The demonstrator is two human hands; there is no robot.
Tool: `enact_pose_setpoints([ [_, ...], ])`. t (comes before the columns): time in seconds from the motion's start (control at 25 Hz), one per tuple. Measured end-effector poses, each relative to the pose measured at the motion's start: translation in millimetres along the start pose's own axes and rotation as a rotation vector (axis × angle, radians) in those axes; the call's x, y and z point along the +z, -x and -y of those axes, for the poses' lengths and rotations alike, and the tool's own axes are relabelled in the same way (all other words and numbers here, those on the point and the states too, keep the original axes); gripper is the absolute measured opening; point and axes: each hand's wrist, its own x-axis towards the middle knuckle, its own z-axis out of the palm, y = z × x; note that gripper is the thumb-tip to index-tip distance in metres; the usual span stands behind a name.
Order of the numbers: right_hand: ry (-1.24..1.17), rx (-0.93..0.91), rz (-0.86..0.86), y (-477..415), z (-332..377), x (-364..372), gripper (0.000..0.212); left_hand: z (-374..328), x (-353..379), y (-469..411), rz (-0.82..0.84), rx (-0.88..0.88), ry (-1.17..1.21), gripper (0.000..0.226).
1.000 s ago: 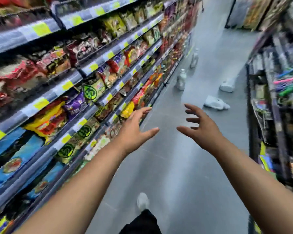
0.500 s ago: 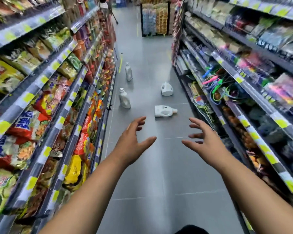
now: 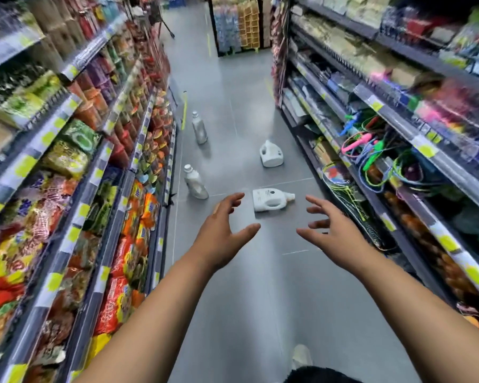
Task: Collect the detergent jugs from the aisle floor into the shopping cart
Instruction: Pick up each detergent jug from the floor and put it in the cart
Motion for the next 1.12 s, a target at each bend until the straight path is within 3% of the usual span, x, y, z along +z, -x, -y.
enact_pose_setpoints([
  [0.28, -0.022, 0.061, 0.008, -166, 11, 32, 0.06, 38, -26, -160, 0.022, -0.047, 0.037, 0.065],
  [0.6, 0.023, 0.19, -0.141, -357, 28, 104, 0.064, 114, -83, -376, 0.188, 0.041, 0.059, 0.059],
  [0.76, -0.067, 0.248, -0.246, -427, 40, 130, 0.065, 131, -111, -470, 0.284, 0.096, 0.013, 0.06],
  [1.12, -0.154, 0.384, -0.449, -537, 8, 98, 0.065, 126, -63, -633, 0.488, 0.219, 0.007, 0.058],
])
